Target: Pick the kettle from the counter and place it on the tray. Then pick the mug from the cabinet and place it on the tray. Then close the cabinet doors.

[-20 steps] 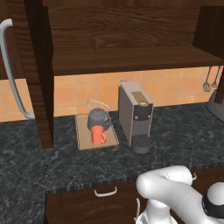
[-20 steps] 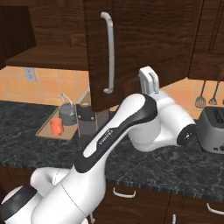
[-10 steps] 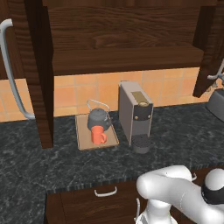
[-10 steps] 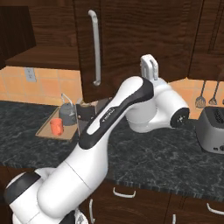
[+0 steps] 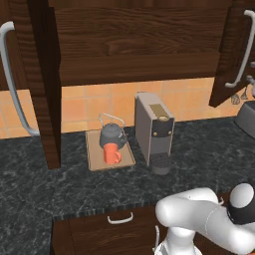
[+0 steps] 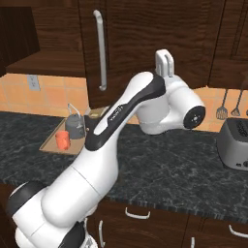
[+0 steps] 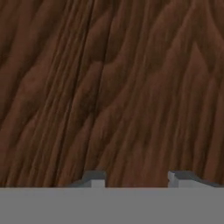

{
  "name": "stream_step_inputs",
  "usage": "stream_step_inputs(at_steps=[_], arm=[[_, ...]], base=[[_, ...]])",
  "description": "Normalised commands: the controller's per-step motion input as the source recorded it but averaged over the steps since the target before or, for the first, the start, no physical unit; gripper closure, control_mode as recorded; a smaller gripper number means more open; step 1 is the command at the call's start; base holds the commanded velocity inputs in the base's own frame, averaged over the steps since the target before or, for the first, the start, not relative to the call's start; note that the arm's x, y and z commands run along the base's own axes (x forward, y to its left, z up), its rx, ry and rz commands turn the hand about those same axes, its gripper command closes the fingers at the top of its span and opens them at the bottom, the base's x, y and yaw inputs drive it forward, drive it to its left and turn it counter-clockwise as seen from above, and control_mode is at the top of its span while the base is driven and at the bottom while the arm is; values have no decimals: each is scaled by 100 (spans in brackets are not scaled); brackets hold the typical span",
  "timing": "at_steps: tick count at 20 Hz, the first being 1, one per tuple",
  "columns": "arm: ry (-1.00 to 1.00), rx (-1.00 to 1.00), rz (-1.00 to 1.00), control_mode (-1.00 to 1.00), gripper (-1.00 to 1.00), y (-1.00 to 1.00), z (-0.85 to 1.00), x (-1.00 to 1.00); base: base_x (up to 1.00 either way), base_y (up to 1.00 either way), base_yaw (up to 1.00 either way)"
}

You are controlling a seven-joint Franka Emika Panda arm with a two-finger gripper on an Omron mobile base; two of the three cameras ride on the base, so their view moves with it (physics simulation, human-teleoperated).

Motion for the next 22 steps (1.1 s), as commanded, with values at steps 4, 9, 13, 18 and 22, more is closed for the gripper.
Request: stream_step_inputs(at_steps=[4, 9, 13, 18, 22], arm=[[-21, 0, -18, -100, -100, 100, 26, 0], [-14, -9, -15, -100, -100, 100, 29, 0], [-10, -8, 0, -100, -100, 100, 47, 0], [-7, -9, 0, -100, -100, 100, 54, 2], [1, -3, 5, -100, -100, 100, 28, 46]], base=[[0, 0, 0], [0, 0, 0], [0, 0, 0], [0, 0, 0], [0, 0, 0]])
